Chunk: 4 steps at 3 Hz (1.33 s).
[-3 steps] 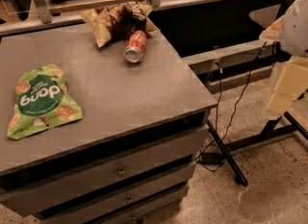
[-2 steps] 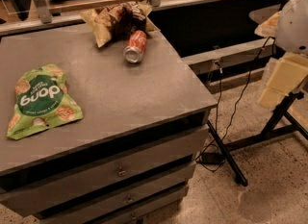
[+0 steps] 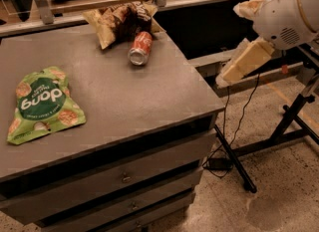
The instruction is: Move brown chip bag near green jalapeno chip bag
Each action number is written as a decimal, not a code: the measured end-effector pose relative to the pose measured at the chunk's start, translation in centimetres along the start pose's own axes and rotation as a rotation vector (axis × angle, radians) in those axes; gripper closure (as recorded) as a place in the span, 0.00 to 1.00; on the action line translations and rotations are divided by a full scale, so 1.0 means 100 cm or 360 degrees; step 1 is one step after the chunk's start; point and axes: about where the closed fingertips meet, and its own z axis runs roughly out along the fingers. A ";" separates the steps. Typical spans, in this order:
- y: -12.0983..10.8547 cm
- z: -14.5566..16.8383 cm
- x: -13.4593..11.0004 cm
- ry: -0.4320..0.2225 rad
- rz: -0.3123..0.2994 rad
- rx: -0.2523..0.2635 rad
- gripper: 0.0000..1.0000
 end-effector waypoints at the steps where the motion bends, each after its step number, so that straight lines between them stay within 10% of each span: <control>1: -0.028 0.025 -0.002 -0.0274 0.0107 0.0041 0.00; 2: -0.055 0.049 -0.001 -0.0466 0.0194 0.0046 0.00; 4: -0.054 0.053 0.000 -0.0449 0.0238 0.0109 0.00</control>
Offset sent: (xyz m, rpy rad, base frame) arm 0.1176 0.0062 -0.0163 0.4648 -0.0725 0.0096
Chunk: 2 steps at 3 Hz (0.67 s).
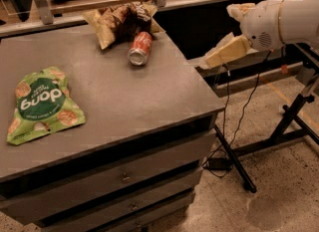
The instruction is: Move brown chip bag near green jalapeno chip bag
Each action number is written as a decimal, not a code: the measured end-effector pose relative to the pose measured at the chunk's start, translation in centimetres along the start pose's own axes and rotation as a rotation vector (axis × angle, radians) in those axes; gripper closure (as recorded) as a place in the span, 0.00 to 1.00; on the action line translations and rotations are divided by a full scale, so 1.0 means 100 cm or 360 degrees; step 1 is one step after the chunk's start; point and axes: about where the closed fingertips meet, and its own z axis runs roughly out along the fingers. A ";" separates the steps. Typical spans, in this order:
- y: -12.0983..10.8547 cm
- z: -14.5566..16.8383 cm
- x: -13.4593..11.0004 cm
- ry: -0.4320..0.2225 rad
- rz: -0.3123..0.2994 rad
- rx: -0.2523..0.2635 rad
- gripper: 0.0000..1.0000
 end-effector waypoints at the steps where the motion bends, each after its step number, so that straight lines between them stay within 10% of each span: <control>1: -0.017 0.019 -0.004 -0.0067 0.0029 0.0134 0.00; 2: -0.047 0.050 -0.014 -0.0188 0.0085 0.0268 0.00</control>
Offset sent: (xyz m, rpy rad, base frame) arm 0.1301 0.0339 0.0126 0.2557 -0.1844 -0.2076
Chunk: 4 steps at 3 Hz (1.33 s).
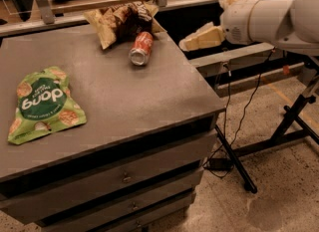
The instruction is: Move brown chip bag near green jalapeno chip bag
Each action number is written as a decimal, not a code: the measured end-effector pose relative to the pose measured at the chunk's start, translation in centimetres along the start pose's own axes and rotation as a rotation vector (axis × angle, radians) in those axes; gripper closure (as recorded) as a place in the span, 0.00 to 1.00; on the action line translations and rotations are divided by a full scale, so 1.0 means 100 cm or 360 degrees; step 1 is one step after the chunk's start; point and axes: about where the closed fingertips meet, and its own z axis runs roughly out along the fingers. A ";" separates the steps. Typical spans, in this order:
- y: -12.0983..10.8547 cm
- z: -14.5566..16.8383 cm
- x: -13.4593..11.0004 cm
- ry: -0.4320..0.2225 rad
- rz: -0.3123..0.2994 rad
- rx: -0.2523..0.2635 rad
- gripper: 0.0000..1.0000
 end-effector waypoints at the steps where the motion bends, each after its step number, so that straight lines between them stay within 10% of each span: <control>1: -0.022 0.038 -0.005 -0.0073 0.0092 0.0020 0.00; 4: -0.073 0.135 -0.003 -0.0096 0.0232 -0.0029 0.00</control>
Offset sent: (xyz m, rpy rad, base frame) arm 0.1390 0.0385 -0.0070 0.1657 0.0694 -0.0175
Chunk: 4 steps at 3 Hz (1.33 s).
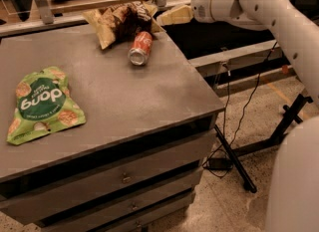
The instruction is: Move brown chip bag near green jalapeno chip bag
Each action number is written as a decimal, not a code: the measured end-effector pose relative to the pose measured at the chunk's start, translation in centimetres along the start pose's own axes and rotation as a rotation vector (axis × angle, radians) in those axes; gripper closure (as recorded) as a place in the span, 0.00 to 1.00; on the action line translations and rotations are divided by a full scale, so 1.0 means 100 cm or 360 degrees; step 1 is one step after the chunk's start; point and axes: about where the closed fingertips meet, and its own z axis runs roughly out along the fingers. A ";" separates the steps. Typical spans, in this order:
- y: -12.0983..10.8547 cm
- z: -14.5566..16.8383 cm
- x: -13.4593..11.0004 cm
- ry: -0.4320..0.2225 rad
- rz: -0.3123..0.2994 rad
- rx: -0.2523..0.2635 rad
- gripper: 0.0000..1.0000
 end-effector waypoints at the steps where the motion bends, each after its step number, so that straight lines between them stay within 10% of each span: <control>1: -0.010 0.027 0.001 0.0013 -0.0027 -0.0010 0.00; 4: -0.026 0.099 0.009 0.0056 -0.0084 0.0014 0.00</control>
Offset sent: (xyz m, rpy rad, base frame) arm 0.0897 0.0289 -0.0135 -0.0590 -0.0277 -0.0139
